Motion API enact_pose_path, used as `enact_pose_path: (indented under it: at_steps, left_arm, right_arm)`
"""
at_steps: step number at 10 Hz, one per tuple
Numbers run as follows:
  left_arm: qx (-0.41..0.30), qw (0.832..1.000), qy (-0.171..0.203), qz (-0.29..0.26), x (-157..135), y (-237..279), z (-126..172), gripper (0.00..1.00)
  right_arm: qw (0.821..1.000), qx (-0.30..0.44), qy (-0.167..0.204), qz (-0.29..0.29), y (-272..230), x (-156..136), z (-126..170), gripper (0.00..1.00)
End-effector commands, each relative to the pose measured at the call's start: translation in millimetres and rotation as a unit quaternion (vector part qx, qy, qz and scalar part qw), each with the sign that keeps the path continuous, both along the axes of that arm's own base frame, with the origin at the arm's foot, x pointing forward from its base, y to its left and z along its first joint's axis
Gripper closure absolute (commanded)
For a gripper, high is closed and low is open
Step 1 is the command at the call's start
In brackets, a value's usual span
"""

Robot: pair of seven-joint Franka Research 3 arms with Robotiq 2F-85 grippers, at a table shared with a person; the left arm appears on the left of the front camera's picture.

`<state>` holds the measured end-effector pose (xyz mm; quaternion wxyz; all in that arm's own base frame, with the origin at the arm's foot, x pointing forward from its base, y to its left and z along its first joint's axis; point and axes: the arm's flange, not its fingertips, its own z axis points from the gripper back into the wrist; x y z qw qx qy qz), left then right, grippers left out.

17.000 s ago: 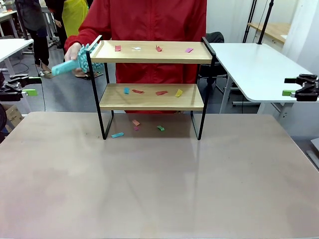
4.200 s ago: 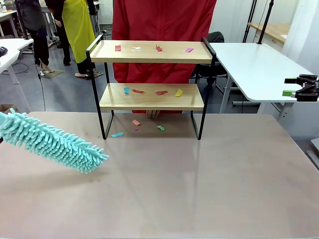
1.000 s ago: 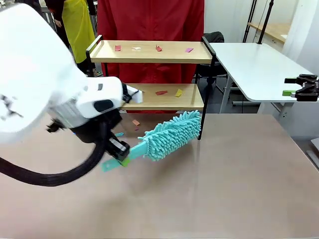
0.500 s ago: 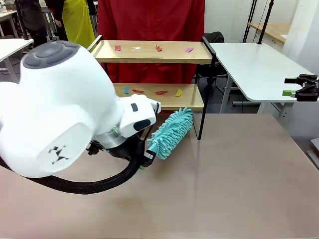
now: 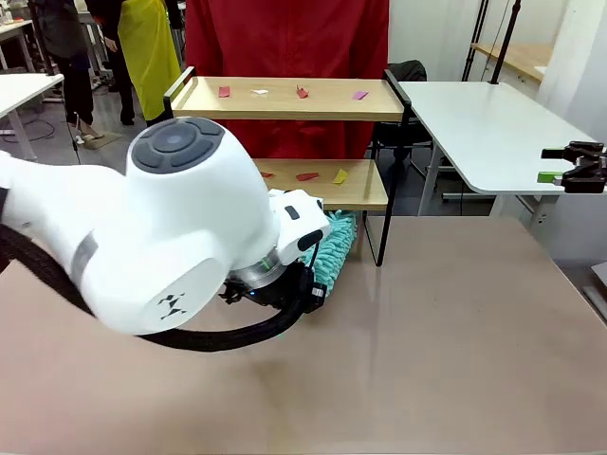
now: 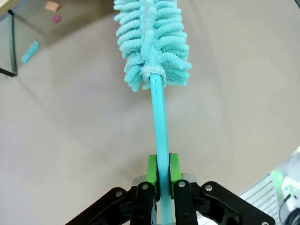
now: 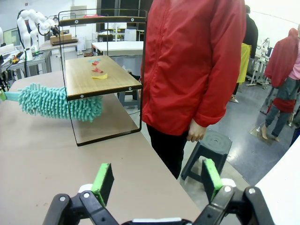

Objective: Clean the shelf.
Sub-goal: Clean the specific section of the Shelf indicated by the human with the Duster.

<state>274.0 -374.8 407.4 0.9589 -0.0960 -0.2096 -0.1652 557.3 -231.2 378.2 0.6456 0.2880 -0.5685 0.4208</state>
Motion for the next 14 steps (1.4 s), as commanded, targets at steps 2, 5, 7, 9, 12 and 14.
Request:
enact_pose_path:
  at_steps: [2,5,7,9,12,14]
  left_arm:
    - [-0.02,0.999,-0.004,0.045,25.4,-33.4,-15.4,0.87]
    - [-0.036,0.998,0.009,0.049,44.8,-57.7,-25.2,0.87]
    - [-0.037,0.997,0.003,0.06,58.8,-75.4,-26.6,0.87]
    - [-0.036,0.997,-0.002,0.07,71.4,-86.3,-30.6,0.87]
    - [-0.034,0.997,0.013,0.07,87.8,-100.5,-47.1,0.87]
    - [-0.025,0.996,0.024,0.076,92.2,-102.0,-55.9,0.87]
  right_arm:
    - [1.0,-0.002,0.008,-0.002,2.9,0.8,7.2,0.0]
    - [1.0,-0.002,0.008,-0.002,2.9,0.8,7.2,0.0]
    - [1.0,-0.002,0.008,-0.002,2.9,0.8,7.2,0.0]
    - [1.0,-0.002,0.008,-0.002,2.9,0.8,7.2,0.0]
    - [1.0,-0.002,0.008,-0.002,2.9,0.8,7.2,0.0]
    - [1.0,-0.002,0.008,-0.002,2.9,0.8,7.2,0.0]
